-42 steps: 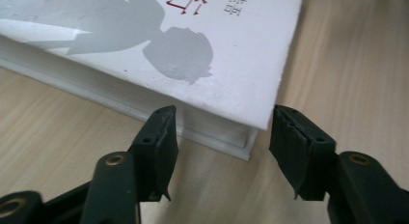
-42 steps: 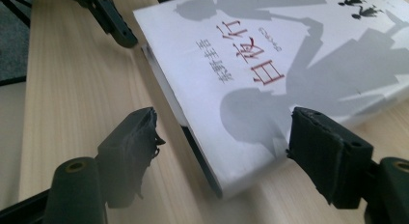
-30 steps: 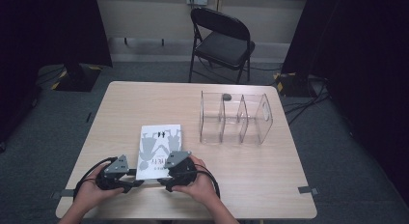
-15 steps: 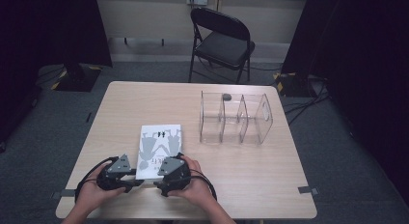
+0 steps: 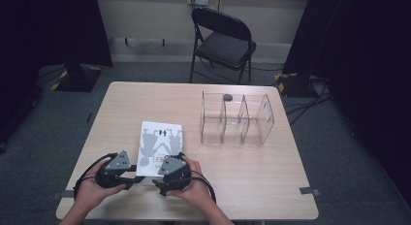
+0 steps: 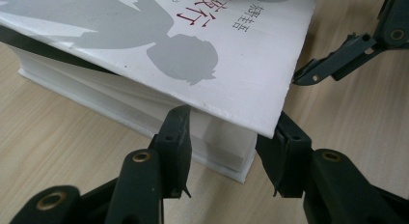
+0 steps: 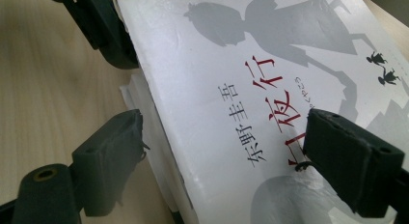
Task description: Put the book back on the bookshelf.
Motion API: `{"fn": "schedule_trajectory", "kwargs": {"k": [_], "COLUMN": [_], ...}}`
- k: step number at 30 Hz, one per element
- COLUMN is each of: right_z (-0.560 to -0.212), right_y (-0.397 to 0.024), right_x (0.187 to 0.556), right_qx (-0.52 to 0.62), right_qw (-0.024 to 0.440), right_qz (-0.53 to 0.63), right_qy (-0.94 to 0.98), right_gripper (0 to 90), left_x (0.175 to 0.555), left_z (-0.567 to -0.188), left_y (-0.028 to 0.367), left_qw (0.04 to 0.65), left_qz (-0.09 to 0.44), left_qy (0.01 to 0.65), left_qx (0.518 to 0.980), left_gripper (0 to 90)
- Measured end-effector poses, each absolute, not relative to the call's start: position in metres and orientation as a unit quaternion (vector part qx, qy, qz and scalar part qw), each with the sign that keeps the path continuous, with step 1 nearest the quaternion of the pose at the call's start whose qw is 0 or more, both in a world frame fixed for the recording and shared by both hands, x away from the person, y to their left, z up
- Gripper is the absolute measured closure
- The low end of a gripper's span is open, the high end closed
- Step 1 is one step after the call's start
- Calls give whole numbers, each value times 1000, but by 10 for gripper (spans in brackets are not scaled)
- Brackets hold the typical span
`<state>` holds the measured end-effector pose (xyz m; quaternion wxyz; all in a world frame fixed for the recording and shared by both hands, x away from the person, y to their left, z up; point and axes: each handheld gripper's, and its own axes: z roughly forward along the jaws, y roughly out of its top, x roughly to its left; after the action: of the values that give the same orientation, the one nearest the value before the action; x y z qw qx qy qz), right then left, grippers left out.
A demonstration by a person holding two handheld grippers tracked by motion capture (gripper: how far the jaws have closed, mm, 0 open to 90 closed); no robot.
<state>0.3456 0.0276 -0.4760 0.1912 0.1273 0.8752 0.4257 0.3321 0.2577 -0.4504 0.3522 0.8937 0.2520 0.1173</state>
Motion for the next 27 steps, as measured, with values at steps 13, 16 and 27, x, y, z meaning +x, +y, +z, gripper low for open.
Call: {"fn": "schedule_trajectory", "kwargs": {"k": [13, 16, 27], "right_z": [-487, -487, -480], "right_y": [43, 43, 35], "right_x": [338, 338, 340], "right_qx": [130, 132, 126], "right_qw": [277, 276, 248], "right_qz": [407, 409, 428], "right_qy": [861, 860, 860], "right_gripper": [94, 98, 305], "left_x": [336, 337, 340], "left_z": [-444, -444, -461], "left_y": [261, 262, 262], "left_qw": [372, 374, 361], "left_qz": [107, 108, 98], "left_qy": [253, 250, 241], "left_qx": [887, 887, 895], "left_gripper": [564, 563, 445]}}
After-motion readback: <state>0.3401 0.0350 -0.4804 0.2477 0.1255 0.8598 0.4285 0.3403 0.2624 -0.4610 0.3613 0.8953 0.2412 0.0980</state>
